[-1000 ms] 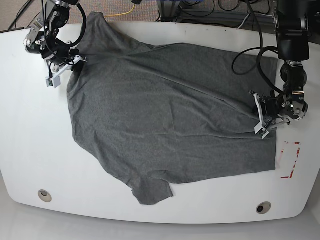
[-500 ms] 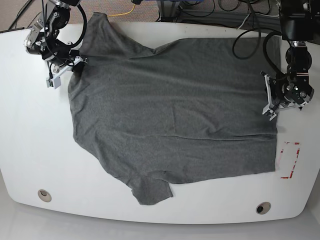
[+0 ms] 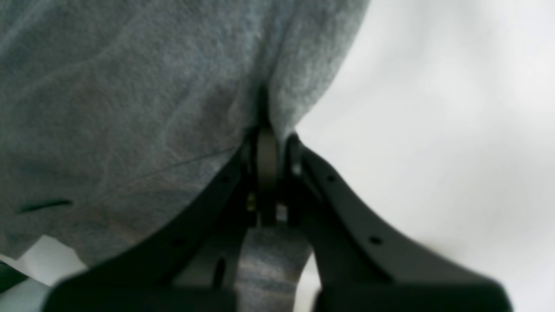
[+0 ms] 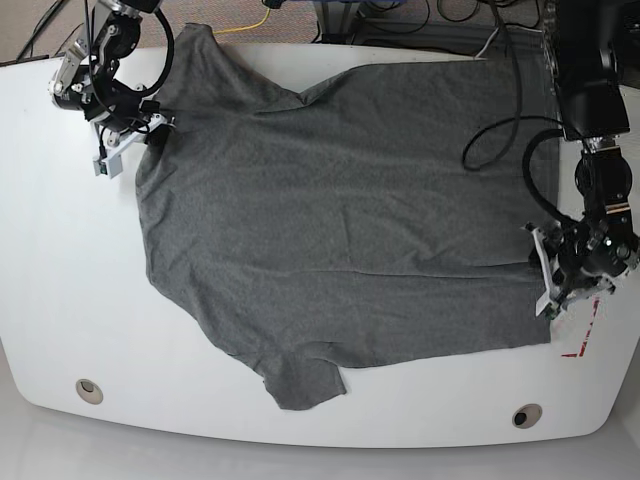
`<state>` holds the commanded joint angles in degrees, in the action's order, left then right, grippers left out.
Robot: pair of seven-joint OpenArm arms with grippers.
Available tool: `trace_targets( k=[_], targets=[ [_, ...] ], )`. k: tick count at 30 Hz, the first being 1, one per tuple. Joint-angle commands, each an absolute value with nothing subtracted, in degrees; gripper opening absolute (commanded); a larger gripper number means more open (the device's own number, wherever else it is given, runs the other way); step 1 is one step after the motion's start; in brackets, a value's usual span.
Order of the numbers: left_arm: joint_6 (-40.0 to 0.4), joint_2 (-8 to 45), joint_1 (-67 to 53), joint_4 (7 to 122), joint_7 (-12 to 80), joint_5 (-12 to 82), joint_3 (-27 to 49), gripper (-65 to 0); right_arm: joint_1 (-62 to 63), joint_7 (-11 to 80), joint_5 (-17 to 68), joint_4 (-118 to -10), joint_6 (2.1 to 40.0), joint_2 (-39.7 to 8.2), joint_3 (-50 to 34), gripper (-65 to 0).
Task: Layout the t-shirt on the table in an organized manner, then fold the t-shirt properly
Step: 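Move the left gripper along the side edge toward the hem and grasp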
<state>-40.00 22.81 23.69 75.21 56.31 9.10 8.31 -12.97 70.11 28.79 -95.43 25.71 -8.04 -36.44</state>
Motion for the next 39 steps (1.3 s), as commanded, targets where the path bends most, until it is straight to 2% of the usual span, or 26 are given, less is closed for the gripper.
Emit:
trace_targets(
  k=[11,25,35,39],
  targets=[
    [-40.0,22.0,30.5,51.7,39.5,9.0,8.2,-38.6,-13.0,70.1,28.8,-95.4,25.8,-8.0,-36.4,-65.0],
    [-40.0,21.2,34.4,40.5,32.4,9.0,8.0,-38.6,-12.8,70.1,28.8,-95.4,25.9,-7.3,-36.4,-65.0],
    [-40.0,19.5,36.4,31.5,26.2,9.1,-1.7,-38.6,-12.3,70.1,28.8,-95.4,26.0,-7.3,-36.4,-65.0],
    [-35.7,18.9,38.5,29.7,24.0,9.1,-5.7,-38.5,-12.3,70.1,28.8,-95.4,26.0,-7.3,-36.4,-65.0]
  ],
)
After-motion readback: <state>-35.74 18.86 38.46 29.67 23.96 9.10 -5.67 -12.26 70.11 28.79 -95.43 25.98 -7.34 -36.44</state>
